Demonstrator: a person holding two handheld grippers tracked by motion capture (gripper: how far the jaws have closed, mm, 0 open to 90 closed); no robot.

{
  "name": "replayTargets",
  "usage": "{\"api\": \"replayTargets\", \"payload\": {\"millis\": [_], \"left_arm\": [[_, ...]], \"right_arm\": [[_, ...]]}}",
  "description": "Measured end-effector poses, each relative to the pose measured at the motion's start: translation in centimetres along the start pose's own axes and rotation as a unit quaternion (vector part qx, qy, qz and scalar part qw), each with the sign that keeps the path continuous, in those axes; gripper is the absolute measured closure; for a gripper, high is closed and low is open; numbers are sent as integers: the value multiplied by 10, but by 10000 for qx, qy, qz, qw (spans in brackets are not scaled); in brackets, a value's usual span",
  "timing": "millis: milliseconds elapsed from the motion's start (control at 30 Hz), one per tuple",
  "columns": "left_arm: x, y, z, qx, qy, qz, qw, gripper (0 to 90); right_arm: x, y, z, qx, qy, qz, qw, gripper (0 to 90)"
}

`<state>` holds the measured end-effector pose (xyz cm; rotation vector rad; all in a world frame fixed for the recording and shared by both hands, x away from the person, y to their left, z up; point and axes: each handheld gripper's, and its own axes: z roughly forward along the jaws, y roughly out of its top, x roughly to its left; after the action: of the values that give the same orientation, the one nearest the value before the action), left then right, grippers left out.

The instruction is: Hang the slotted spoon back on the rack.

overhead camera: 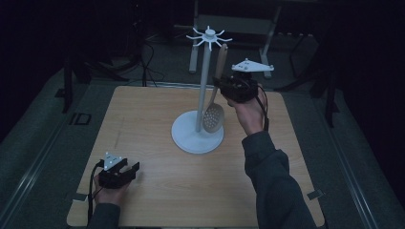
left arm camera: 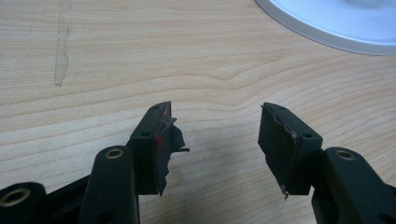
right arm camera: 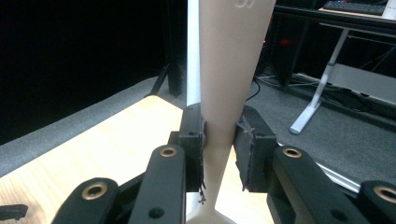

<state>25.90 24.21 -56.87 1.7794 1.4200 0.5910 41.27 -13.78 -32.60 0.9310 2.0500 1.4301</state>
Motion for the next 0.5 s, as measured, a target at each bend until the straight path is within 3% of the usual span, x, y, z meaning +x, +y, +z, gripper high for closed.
{"api": "replayTargets", "payload": {"millis": [500], "left_arm": [[0, 1, 0, -8, -7, 5, 10000, 452]], "right_arm": [[1, 1, 5, 17, -35, 11, 10000, 736]]}}
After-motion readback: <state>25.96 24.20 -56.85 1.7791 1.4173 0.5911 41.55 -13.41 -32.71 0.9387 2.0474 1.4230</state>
